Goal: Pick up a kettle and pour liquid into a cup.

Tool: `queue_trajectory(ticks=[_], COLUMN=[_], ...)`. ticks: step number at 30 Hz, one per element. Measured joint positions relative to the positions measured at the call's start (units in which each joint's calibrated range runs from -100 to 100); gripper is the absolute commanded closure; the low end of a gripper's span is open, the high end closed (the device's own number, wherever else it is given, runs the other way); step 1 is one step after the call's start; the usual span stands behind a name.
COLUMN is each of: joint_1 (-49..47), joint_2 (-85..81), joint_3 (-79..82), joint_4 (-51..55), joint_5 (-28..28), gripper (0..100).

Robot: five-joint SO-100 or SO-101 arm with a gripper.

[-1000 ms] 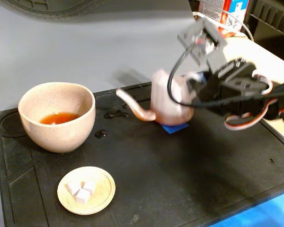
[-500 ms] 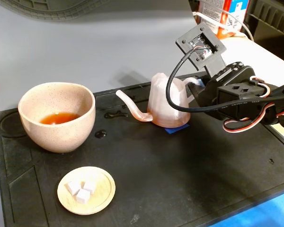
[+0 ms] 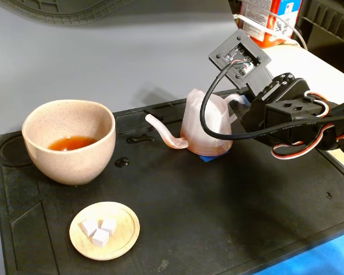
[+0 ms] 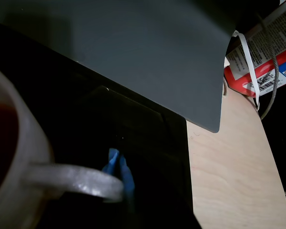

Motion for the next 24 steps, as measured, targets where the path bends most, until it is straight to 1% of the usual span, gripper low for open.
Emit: queue_trajectory(ticks=[17, 18, 20, 24], joint_1=[0.0, 0.0, 0.0, 0.0], joint_2=[0.0, 0.0, 0.0, 0.0], joint_3=[0.0, 0.0, 0.0, 0.0], joint_4=[0.0, 0.0, 0.0, 0.0], joint_5=[0.5, 0.5, 0.5, 0.9], gripper=[99, 97, 90, 88])
